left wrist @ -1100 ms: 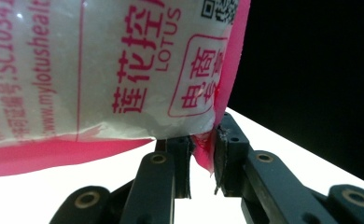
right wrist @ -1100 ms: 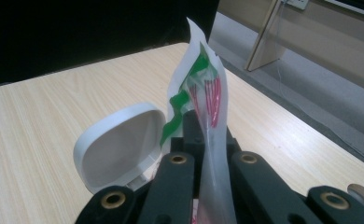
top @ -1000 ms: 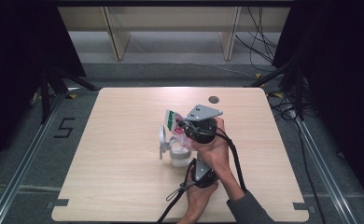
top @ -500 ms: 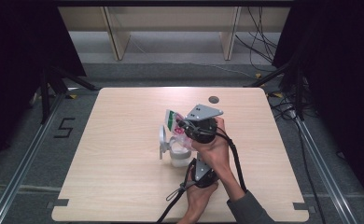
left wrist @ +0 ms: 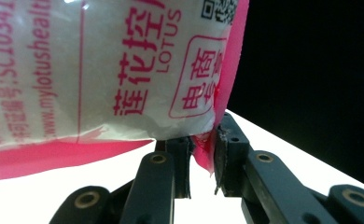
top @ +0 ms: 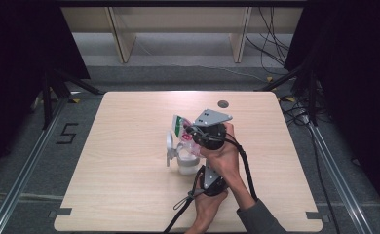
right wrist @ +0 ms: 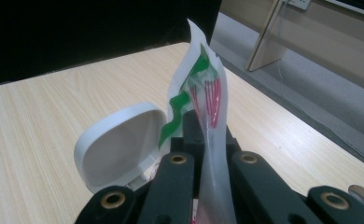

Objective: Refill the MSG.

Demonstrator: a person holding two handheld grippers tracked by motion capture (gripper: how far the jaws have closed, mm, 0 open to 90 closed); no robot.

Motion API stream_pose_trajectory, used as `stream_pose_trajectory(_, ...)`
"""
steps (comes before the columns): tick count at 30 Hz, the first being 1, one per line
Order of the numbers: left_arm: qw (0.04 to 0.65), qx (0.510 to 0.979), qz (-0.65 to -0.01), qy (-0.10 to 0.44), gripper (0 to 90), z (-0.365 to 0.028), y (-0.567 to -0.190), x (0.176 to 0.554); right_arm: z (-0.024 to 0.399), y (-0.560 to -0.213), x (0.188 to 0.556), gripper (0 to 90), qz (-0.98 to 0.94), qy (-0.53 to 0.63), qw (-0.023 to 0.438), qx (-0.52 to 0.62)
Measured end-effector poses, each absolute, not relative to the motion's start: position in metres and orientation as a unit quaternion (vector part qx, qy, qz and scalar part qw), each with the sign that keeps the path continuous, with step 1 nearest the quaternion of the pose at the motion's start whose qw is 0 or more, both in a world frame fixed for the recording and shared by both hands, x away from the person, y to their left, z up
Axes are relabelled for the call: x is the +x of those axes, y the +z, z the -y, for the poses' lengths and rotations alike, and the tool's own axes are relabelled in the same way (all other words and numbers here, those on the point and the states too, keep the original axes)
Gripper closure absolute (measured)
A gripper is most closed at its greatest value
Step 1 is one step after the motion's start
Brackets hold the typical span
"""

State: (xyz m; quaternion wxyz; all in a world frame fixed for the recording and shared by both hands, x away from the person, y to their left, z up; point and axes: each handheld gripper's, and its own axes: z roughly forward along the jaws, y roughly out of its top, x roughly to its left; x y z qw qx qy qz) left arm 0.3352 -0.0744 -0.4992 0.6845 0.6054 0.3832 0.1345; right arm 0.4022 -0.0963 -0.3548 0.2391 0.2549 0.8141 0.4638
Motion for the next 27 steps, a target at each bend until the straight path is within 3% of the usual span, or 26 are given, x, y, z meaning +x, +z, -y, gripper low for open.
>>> stream_pose_trajectory(27, 0.686, 0.605, -0.382, 0.133, 77.6, 0.0741, -0.4992, 0.3353, 0.0967, -0.3543, 0.4016, 89.6, -0.815, 0.467, 0.229, 0.257)
